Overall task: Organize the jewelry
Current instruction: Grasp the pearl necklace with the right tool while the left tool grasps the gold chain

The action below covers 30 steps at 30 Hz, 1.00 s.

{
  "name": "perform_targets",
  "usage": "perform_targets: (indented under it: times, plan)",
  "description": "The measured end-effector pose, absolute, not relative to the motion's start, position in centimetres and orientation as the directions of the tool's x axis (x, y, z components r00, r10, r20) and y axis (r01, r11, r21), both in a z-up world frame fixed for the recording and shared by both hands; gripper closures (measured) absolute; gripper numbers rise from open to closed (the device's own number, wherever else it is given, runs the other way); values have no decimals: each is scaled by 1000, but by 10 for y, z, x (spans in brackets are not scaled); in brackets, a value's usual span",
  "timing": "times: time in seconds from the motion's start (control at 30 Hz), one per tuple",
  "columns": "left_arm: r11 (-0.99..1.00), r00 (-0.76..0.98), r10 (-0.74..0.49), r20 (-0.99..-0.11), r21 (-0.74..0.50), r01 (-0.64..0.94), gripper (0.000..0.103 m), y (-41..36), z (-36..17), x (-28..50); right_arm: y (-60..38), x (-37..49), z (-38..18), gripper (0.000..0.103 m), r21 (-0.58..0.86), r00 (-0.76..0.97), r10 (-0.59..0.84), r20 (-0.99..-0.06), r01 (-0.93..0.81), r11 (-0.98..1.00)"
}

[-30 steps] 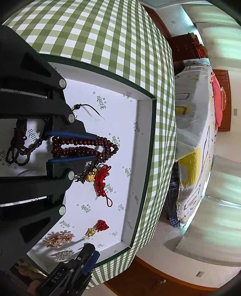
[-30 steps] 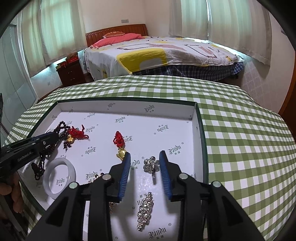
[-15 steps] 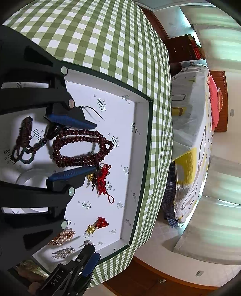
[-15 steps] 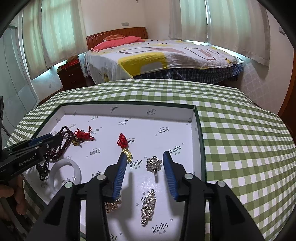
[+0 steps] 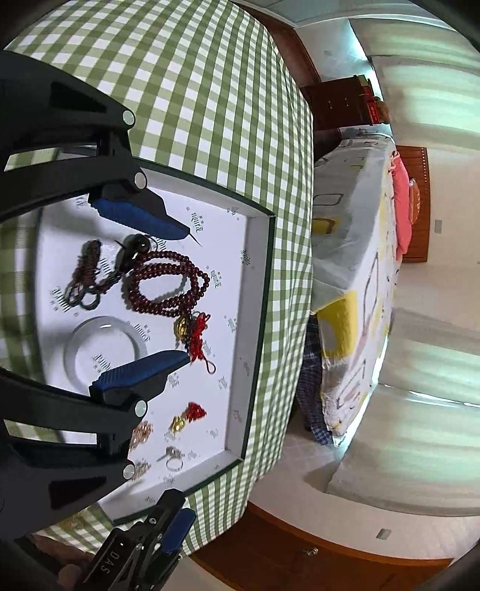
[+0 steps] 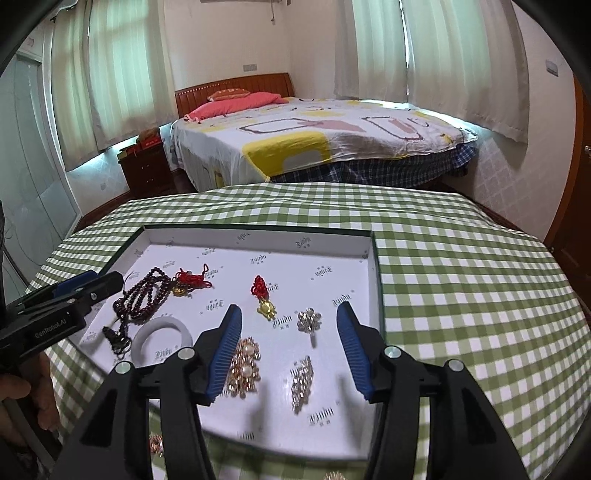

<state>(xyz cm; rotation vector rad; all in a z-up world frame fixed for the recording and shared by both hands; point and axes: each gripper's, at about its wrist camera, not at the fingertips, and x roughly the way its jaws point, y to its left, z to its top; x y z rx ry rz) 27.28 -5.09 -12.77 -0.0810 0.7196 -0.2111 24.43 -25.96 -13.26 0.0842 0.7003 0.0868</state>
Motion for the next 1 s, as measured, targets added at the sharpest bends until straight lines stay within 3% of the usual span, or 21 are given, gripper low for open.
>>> perform_targets:
  times: [0.33, 1.0]
  plan:
    - [977, 769, -215, -602, -128, 172, 42, -48, -112, 223, -270, 197, -134, 49, 99, 763, 69, -642, -7, 995]
    - [977, 723, -211, -657, -148, 151, 42, -43, -143, 165, -277, 143, -189, 49, 74, 685, 31, -728, 33, 997]
